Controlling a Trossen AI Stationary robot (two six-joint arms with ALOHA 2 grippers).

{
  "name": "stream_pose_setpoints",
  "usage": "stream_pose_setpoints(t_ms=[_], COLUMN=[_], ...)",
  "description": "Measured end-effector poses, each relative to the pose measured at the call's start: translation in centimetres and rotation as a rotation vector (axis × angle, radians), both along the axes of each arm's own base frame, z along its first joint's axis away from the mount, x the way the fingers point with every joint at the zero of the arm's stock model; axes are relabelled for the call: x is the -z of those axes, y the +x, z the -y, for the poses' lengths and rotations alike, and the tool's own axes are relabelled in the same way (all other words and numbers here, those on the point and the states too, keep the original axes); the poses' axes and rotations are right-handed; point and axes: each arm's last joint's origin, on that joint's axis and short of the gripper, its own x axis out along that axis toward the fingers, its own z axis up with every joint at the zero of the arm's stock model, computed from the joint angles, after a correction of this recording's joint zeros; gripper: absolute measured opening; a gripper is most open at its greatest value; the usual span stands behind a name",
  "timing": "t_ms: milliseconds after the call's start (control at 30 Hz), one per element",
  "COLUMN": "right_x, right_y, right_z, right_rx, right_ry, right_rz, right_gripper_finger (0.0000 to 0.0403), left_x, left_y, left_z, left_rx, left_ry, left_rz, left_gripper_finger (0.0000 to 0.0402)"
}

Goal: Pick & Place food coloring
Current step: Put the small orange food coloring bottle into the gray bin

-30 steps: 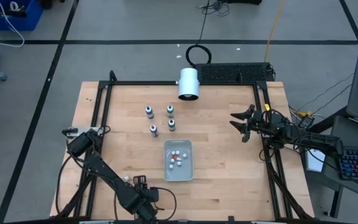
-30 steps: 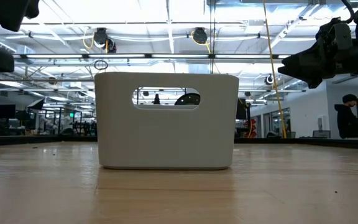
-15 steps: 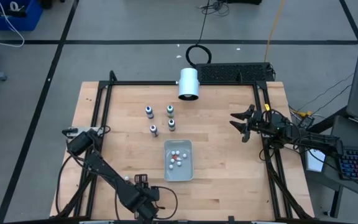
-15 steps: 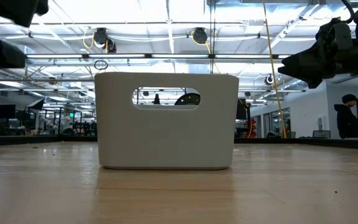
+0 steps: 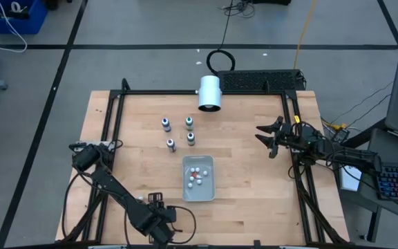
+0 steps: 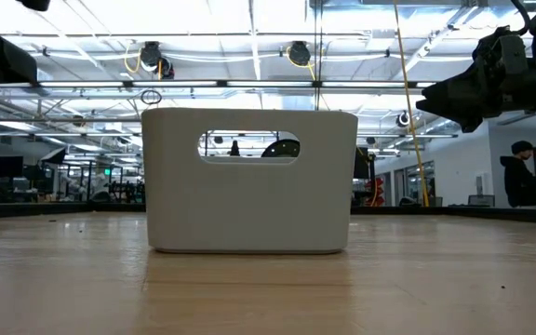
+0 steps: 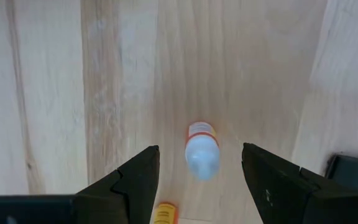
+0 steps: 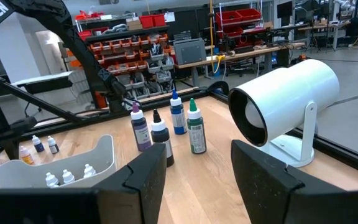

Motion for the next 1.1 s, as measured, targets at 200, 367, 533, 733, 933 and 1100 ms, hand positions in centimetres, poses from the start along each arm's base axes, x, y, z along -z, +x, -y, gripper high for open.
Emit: stream_pose_setpoints(t_ms=[200, 367, 533, 733, 933, 1100], right_x=[0.01, 0.0, 0.0, 0.01, 0.0, 0.0], right_y=[0.0, 0.0, 0.0, 0.0, 0.0, 0.0], right_z=[0.0, 0.0, 0.0, 0.0, 0.0, 0.0], right_rx=[0.0, 0.0, 0.0, 0.0, 0.001, 0.0], right_ry=[0.0, 0.0, 0.0, 0.0, 0.0, 0.0], right_rz=[0.0, 0.0, 0.0, 0.0, 0.0, 0.0], right_gripper_finger=[0.0169, 0.0169, 0.0169, 0.0169, 0.0169, 0.0169], left_x=[0.0, 0.0, 0.0, 0.0, 0.0, 0.0], left_y=[-0.01, 0.0, -0.01, -0.01, -0.03, -0.02], left_z=[0.01, 0.01, 0.02, 0.02, 0.04, 0.05], left_rx=[-0.002, -0.002, -0.001, 0.0, 0.003, 0.009], left_ry=[-0.001, 0.002, -0.002, -0.002, -0.009, -0.009], left_rz=[-0.001, 0.003, -0.001, -0.001, -0.007, -0.007], left_gripper_finger=[0.0227, 0.0227, 0.0227, 0.0227, 0.0226, 0.0187])
